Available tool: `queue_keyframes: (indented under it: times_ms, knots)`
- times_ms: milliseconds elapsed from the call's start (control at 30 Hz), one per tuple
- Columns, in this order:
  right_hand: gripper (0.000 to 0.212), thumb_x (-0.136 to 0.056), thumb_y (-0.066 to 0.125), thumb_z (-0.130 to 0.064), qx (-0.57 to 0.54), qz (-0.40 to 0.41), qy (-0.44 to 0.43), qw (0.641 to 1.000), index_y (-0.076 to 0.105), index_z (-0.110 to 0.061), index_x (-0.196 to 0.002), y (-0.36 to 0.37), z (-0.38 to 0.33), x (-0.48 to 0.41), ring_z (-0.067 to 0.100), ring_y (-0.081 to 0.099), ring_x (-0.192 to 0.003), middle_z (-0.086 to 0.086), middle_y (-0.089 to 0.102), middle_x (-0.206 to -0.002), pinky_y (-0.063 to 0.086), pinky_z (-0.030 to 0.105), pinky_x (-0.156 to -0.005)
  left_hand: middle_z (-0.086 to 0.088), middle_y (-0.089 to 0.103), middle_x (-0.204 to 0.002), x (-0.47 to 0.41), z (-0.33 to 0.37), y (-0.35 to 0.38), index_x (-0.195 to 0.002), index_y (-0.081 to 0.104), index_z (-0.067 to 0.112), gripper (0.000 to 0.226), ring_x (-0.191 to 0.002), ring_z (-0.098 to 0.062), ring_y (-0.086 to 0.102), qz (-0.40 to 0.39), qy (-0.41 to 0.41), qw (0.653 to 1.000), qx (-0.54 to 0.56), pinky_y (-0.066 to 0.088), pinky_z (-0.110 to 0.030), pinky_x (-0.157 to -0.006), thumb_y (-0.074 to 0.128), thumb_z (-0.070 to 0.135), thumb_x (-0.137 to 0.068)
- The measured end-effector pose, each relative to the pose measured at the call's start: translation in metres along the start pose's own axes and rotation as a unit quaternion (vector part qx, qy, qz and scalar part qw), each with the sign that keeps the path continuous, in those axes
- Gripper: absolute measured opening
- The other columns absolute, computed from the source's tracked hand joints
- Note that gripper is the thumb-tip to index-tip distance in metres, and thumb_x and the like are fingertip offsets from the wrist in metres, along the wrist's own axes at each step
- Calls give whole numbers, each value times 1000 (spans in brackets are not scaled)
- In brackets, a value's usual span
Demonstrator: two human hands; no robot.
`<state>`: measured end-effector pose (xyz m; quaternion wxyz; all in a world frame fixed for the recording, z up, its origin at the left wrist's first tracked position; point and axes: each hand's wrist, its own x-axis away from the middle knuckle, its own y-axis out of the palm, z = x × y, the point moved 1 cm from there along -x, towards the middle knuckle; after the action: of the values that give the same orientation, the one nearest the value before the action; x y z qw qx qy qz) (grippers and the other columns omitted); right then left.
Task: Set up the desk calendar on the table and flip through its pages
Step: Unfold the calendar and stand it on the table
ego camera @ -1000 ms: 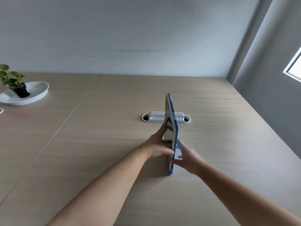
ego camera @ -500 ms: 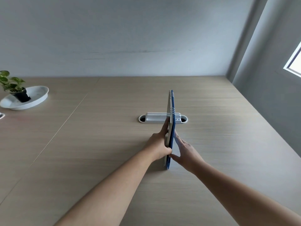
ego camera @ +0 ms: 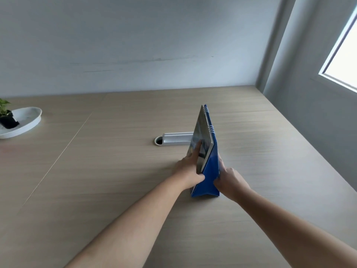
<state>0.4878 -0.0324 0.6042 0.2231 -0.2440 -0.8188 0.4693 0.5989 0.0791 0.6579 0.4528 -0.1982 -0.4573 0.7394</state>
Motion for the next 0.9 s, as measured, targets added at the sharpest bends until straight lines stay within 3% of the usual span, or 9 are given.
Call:
queue_keyframes:
  times_ms: [100,200,300,433,533,633,733,800,900]
  knots:
    - [82,-82,41,-17,21,1,-9,1000,-7,-39,-144,1,9,-2,24,65,-63,12,68,-96,59,41,-59,-4,47,-143,-4,3,10,-143,-26,48,122,-103,-23,62,-16,0,999,51,53,-31,-70,71,27,-71]
    - [81,-85,40,-15,7,-4,2,1000,-8,-37,-145,-1,9,2,27,66,-70,16,68,-92,59,42,-66,-6,55,-135,-7,4,14,-146,-24,43,118,-99,-24,65,12,-15,999,48,57,-36,-75,68,22,-75]
    - [84,-84,39,-12,-10,0,5,1000,-12,-43,-144,-7,12,0,30,66,-74,19,67,-90,59,45,-69,-7,59,-129,-7,2,13,-147,-24,43,116,-91,-26,66,28,-27,999,19,57,-37,-72,65,20,-76]
    - [78,-85,37,-13,-22,-15,6,1000,-2,-51,-141,-16,18,-9,28,64,-71,17,66,-90,58,41,-65,-7,37,-153,-7,2,17,-150,-24,32,110,-78,-21,58,38,-36,998,-26,42,-25,-52,62,22,-81]
    - [63,-90,39,-23,-11,-26,-3,1000,12,-44,-142,-17,18,-9,28,62,-74,14,66,-88,53,39,-67,-2,19,-161,-5,1,24,-152,-20,29,109,-110,-28,60,37,-35,998,21,51,-32,-74,64,26,-82]
    - [41,-90,44,-38,-10,36,30,999,44,-26,-129,-11,27,8,26,62,-73,10,68,-83,49,34,-63,-1,35,-154,-2,-29,13,-153,4,37,103,-125,-24,54,-20,-34,990,133,47,-36,-102,73,29,-76]
    - [28,-89,46,-38,4,25,19,1000,65,-18,-91,7,29,38,25,66,-71,8,71,-77,46,29,-60,-5,53,-140,-6,-79,-12,-141,42,31,67,-106,-20,60,28,-150,963,221,50,-33,-90,69,22,-80]
    - [27,-89,48,-36,-28,-2,-12,1000,66,-20,-102,18,18,50,18,68,-75,2,74,-84,49,26,-65,-7,56,-137,-20,-94,-29,-134,53,23,54,-108,-22,58,67,-181,956,219,45,-29,-85,67,15,-82]
    - [47,-90,49,-38,-116,24,-28,993,48,-21,-133,17,-12,46,9,67,-94,-1,70,-114,52,24,-82,-6,54,-138,-53,-77,-49,-135,52,18,53,-123,-22,53,70,-152,945,281,40,-31,-97,67,14,-84]
